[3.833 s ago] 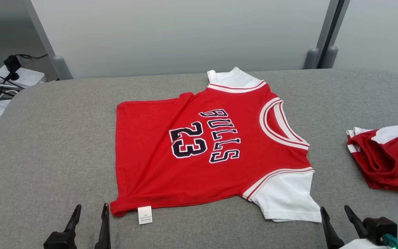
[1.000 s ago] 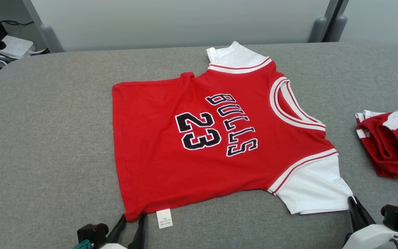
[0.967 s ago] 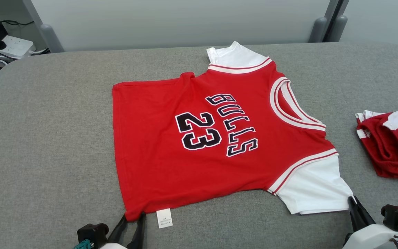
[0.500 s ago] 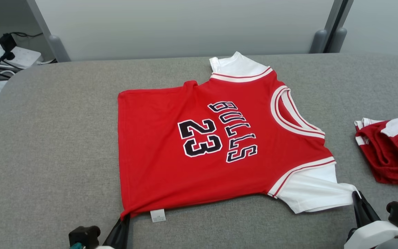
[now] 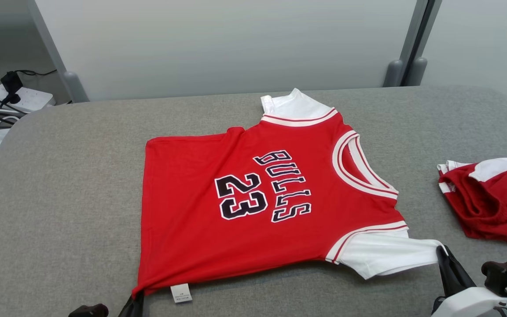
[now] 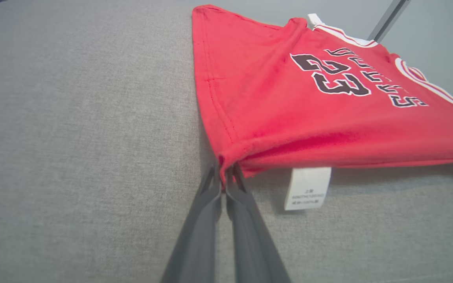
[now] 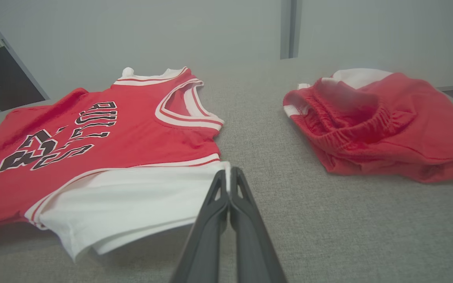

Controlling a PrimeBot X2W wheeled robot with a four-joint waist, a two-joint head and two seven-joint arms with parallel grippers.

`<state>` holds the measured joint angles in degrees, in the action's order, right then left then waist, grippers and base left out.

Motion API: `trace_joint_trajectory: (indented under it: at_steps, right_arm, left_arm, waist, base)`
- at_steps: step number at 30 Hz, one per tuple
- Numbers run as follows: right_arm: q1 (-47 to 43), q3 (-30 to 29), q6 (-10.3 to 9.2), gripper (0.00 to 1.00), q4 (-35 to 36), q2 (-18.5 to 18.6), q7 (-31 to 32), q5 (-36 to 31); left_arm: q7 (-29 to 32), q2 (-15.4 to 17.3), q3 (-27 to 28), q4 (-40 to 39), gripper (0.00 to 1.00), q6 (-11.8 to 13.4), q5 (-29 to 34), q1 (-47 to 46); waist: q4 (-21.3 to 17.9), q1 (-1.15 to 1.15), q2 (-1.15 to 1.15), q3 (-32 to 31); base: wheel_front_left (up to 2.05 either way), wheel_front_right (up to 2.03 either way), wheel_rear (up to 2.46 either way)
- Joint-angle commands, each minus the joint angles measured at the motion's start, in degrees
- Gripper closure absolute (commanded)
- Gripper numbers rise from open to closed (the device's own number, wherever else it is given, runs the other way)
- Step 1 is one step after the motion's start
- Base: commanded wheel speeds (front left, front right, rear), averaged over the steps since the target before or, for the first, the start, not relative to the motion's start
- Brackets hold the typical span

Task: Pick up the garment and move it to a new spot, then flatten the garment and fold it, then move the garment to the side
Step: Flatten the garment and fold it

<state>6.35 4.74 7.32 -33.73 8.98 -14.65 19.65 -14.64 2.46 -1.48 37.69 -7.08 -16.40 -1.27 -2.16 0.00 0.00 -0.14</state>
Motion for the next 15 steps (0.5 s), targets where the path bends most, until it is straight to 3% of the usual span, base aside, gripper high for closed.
trace_joint_trajectory:
  at_steps: [1, 8, 15]
  right_arm:
    - [0.2, 1.5, 0.17, 1.00, 2.2, 1.0, -0.3, 0.4]
    - [-1.2, 0.6, 0.17, 1.00, 7.3, 1.5, -0.3, 1.7]
    - [2.0, 1.1, 0.17, 1.00, 7.9, 1.1, -0.3, 1.3]
  left_arm:
    - [-0.4, 0.7, 2.8, -0.9, 1.00, -0.2, 0.6, -0.2]
    - [-0.4, 0.6, 4.7, -2.8, 1.00, -0.3, 1.6, -0.4]
    - [-0.4, 0.5, 2.4, -4.3, 1.00, -0.4, 1.6, -3.4]
  waist:
    - [-0.4, 0.00, 0.00, -0.3]
    - [-0.5, 0.00, 0.00, -0.6]
    - [0.6, 0.00, 0.00, 0.7]
  base:
    - [0.00, 0.00, 0.00]
    - [0.00, 0.00, 0.00]
    - [0.00, 0.00, 0.00]
